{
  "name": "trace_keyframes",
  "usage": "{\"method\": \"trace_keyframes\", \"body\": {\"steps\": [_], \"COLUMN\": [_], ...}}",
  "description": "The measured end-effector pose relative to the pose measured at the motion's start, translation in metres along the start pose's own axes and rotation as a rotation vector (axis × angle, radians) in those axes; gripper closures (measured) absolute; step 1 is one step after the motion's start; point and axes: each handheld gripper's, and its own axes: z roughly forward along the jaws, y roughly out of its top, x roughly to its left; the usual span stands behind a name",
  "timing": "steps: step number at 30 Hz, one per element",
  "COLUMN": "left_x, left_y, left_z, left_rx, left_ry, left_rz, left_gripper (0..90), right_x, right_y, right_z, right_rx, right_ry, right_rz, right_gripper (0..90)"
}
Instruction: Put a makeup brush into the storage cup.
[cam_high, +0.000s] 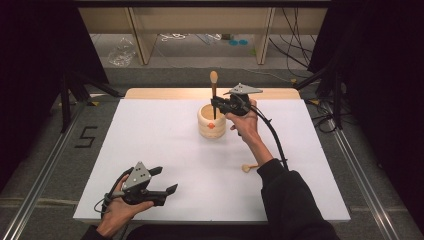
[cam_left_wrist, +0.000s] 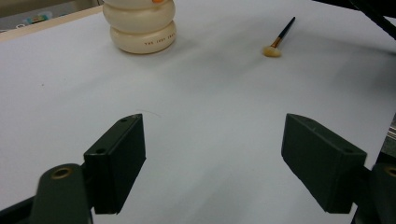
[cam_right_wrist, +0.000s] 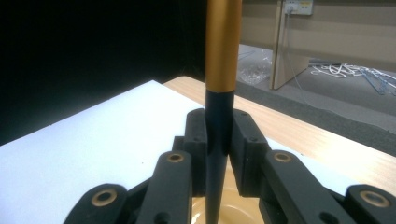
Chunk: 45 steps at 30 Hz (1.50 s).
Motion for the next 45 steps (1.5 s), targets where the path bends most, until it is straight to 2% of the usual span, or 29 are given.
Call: {"method": "trace_keyframes", "body": {"steps": [4, 5, 6, 10, 14, 15, 21, 22, 24, 27, 28, 32, 33, 34, 37, 39, 43, 44, 45], "left_x": [0.0, -0.002, -0.001, -0.001, -0.002, 0.0, -0.001, -0.002, 0.0, 0.0, 0.0, 0.0, -0.001, 0.0, 0.001, 0.001, 0.001, 0.001, 0.001], "left_y": [0.0, -0.001, -0.001, -0.001, 0.0, 0.0, 0.0, 0.0, 0.0, 0.0, 0.0, 0.0, 0.0, 0.0, 0.0, 0.0, 0.0, 0.0, 0.0], "left_z": [0.0, 0.0, 0.0, 0.0, 0.0, 0.0, 0.0, 0.0, 0.0, -0.001, -0.001, -0.001, -0.001, -0.002, -0.002, -0.001, -0.001, -0.001, -0.001], "left_rx": [0.002, 0.004, 0.004, 0.002, 0.0, 0.0, -0.002, -0.001, -0.003, -0.005, -0.006, -0.012, -0.008, -0.009, -0.007, -0.012, -0.013, -0.015, -0.011], "left_ry": [-0.001, 0.001, 0.0, 0.001, -0.002, -0.004, -0.003, -0.002, -0.002, -0.001, -0.001, -0.004, 0.006, 0.005, 0.007, -0.001, 0.0, 0.001, 0.001], "left_rz": [0.0, -0.02, -0.019, -0.017, -0.02, 0.003, 0.001, -0.02, -0.001, -0.003, -0.003, -0.007, -0.024, -0.008, 0.001, -0.004, -0.004, -0.008, -0.011], "left_gripper": [21.6, 21.6, 21.6, 21.6, 21.6, 21.6, 21.7, 21.7, 21.7, 21.7, 21.8, 21.8, 21.8, 21.8, 21.8, 21.8, 21.8, 21.8, 21.8], "right_x": [0.001, 0.001, 0.001, 0.001, 0.002, 0.003, 0.0, 0.0, 0.001, 0.003, 0.004, 0.007, 0.007, 0.007, 0.009, 0.01, 0.015, 0.017, 0.02], "right_y": [-0.002, -0.003, -0.004, -0.007, -0.01, -0.011, -0.017, -0.018, -0.018, -0.015, -0.014, -0.008, -0.007, -0.005, -0.003, -0.001, 0.002, 0.004, 0.006], "right_z": [0.002, 0.002, 0.003, 0.006, 0.007, 0.007, 0.008, 0.009, 0.009, 0.007, 0.005, -0.004, -0.007, -0.01, -0.021, -0.028, -0.044, -0.047, -0.053], "right_rx": [0.008, 0.008, 0.006, 0.014, 0.038, 0.043, 0.065, 0.068, 0.064, 0.074, 0.078, 0.074, 0.073, 0.077, 0.08, 0.1, 0.097, 0.096, 0.106], "right_ry": [0.014, 0.008, 0.015, 0.008, 0.017, 0.024, 0.014, 0.021, 0.014, -0.014, -0.03, -0.047, -0.056, -0.05, -0.072, -0.058, -0.031, -0.02, -0.021], "right_rz": [0.007, -0.003, 0.008, -0.007, 0.001, 0.009, 0.01, 0.011, 0.013, 0.031, 0.021, -0.002, -0.002, 0.003, -0.039, -0.059, -0.083, -0.097, -0.132], "right_gripper": [78.4, 78.4, 78.4, 78.4, 78.4, 78.4, 77.7, 75.7, 70.6, 54.9, 52.9, 44.0, 41.2, 38.9, 31.1, 26.8, 26.0, 26.1, 25.4]}}
